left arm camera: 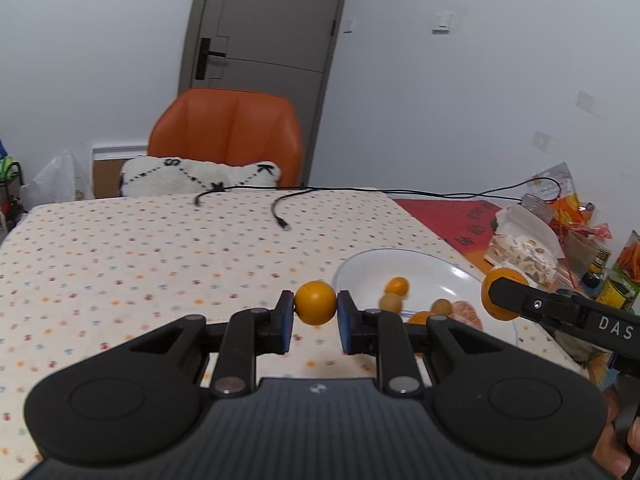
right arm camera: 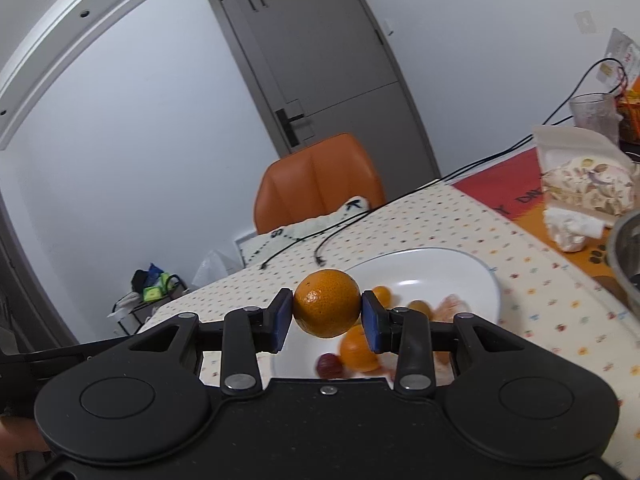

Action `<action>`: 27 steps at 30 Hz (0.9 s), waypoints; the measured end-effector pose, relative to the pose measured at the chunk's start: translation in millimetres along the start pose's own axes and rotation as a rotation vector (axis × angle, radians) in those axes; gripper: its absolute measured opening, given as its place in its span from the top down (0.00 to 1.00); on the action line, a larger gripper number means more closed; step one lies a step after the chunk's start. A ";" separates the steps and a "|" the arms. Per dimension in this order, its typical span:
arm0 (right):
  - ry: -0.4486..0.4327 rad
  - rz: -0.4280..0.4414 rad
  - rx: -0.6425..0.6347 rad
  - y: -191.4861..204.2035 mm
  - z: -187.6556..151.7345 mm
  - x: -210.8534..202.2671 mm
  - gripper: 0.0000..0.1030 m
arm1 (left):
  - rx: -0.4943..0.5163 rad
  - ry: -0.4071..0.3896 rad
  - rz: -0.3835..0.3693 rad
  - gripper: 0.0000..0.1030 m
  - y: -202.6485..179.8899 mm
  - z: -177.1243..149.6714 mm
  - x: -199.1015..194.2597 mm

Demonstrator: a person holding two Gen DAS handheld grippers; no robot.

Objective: Organize fruits
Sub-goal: 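Carry the large orange and the mandarin over the white plate with both tools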

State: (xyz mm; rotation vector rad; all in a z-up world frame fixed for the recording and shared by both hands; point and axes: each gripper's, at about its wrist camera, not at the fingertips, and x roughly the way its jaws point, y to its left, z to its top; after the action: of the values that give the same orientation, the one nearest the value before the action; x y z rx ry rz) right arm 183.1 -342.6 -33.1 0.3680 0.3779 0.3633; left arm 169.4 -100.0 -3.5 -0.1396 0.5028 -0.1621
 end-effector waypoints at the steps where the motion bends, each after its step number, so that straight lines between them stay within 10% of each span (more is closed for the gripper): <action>1: 0.000 -0.005 0.002 -2.9 0.1 0.6 0.66 | 0.004 0.001 -0.006 0.79 -3.7 0.3 2.7; 27: 0.071 0.003 0.002 -8.8 -12.8 12.4 0.66 | -0.009 0.039 -0.029 0.65 -22.5 2.5 36.1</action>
State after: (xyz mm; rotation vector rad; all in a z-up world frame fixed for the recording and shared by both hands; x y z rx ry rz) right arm 190.9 -341.7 -51.3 0.3582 0.4467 0.3798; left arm 199.0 -128.5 -14.4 -0.1531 0.5401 -0.1911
